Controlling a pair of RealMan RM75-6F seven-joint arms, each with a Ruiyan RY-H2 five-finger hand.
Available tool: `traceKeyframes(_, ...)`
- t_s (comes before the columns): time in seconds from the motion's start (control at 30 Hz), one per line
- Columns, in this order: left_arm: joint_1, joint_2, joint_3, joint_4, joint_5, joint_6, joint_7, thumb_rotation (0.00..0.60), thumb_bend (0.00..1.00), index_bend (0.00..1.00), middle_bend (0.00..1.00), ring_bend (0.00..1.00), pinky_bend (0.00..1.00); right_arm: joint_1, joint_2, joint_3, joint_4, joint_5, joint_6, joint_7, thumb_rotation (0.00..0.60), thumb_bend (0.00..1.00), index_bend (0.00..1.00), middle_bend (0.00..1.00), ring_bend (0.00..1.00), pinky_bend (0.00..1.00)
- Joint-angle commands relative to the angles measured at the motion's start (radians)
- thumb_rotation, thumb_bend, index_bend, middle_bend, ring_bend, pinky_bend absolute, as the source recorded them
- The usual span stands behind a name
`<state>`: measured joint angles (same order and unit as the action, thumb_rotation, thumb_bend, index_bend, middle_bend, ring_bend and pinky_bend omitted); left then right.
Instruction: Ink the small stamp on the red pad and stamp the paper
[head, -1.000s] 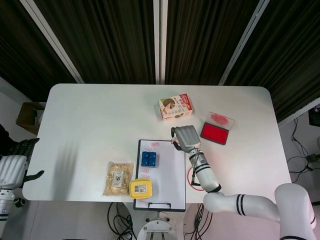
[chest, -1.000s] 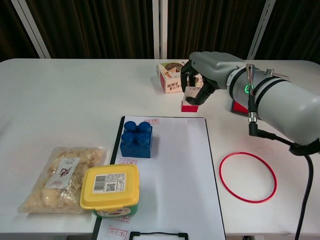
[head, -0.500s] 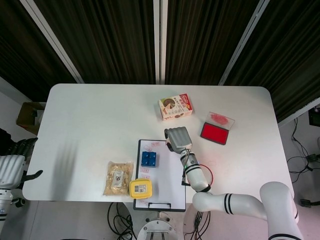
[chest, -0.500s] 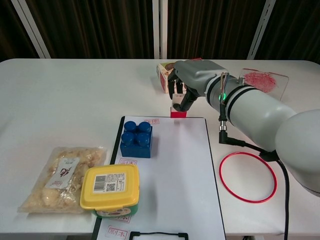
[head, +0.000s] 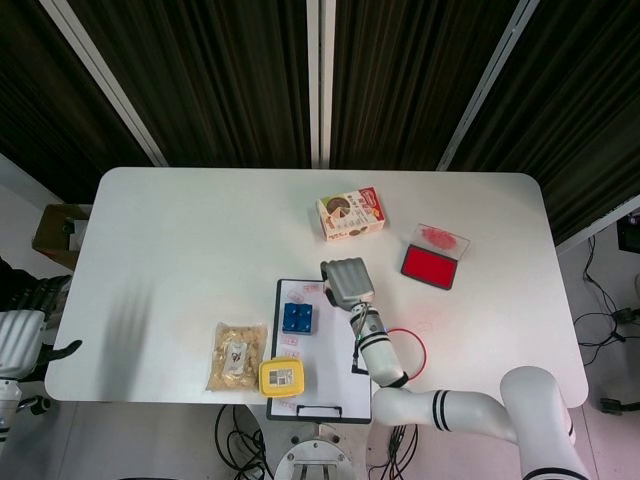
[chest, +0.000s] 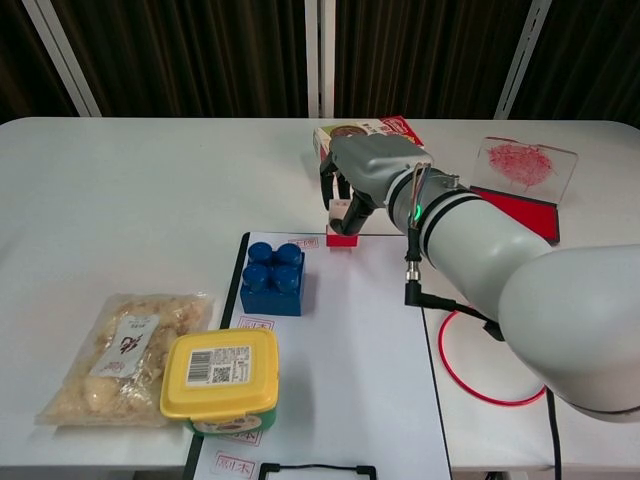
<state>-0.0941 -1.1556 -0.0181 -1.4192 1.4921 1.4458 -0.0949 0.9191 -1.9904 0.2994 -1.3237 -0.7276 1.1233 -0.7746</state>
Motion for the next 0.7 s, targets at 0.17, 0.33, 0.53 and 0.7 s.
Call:
traceKeyframes(0.17, 0.002, -0.001, 0.000, 0.007, 0.001, 0.002, -0.008, 0.600, 0.00, 0.11, 0.13, 0.12, 0.20, 0.005, -0.024, 0.018, 0.022, 0.011, 0.011, -0.015, 0.600, 0.49, 1.00, 0.85, 0.91, 0.97)
traceKeyframes(0.33, 0.003, -0.001, 0.000, 0.010, 0.001, 0.002, -0.012, 0.600, 0.00, 0.11, 0.13, 0.12, 0.20, 0.008, -0.036, 0.022, 0.032, 0.020, 0.012, -0.030, 0.600, 0.49, 1.00, 0.85, 0.91, 0.97)
traceKeyframes(0.53, 0.005, 0.000, 0.001, 0.014, 0.001, 0.003, -0.015, 0.600, 0.00, 0.11, 0.13, 0.12, 0.20, 0.006, -0.046, 0.024, 0.051, 0.013, 0.008, -0.025, 0.600, 0.49, 1.00, 0.85, 0.91, 0.97)
traceKeyframes(0.7, 0.007, 0.001, 0.001, 0.017, 0.000, 0.002, -0.019, 0.600, 0.00, 0.11, 0.13, 0.12, 0.20, 0.006, -0.056, 0.023, 0.069, 0.003, 0.005, -0.024, 0.600, 0.49, 1.00, 0.85, 0.91, 0.97)
